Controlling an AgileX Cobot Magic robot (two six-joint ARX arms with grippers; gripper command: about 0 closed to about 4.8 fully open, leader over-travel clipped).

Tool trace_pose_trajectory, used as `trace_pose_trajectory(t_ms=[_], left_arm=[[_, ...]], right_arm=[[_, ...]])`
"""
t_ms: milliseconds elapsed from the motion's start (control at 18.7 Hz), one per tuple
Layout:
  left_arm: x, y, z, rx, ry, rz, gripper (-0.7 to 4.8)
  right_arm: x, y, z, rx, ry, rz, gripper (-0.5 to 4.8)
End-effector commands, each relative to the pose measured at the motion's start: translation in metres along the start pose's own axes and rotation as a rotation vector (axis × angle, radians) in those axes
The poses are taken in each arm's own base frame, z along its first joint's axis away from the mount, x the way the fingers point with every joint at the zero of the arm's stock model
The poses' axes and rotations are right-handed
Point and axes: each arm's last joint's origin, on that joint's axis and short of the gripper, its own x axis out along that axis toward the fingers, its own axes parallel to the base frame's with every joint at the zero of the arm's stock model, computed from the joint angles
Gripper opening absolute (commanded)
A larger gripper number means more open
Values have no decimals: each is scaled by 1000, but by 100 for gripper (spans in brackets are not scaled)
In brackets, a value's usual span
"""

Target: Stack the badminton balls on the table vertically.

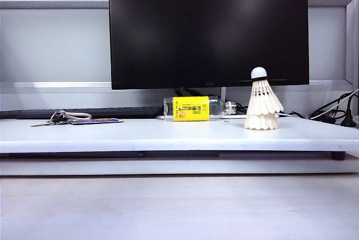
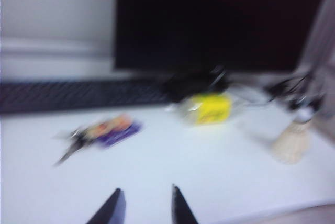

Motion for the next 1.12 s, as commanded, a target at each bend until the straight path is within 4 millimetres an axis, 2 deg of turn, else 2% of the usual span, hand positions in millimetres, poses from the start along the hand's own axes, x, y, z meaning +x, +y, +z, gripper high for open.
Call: trace_pose_trajectory(t_ms=[54,107,214,482,535,750,857,1124], left_arm=[[17,-3,-23,99,-74,-176,120],[24,-2,-38,137,-67,-206,119],[28,0,-53,143,-37,-202,119],[36,4,-81,141,-2,-195,120],[37,5,-87,141,-7,-193,119],[39,6,-97,142,13,-184,119],[39,6,-99,159,23,-182,119],[39,7,-99,167,22,-165,120]], right_arm=[[8,-1,-13,-24,-62,96,102],[11,-3,-22,-21,-49,109,102],[14,-5,-30,-14,-27,105,102],[18,-8,-46,-13,-22,104,103],[20,-10,-55,-11,-14,103,102],[22,-12,-70,-12,33,97,103],[22,-12,-70,-53,36,96,102],[20,-17,-87,-112,204,8,102]])
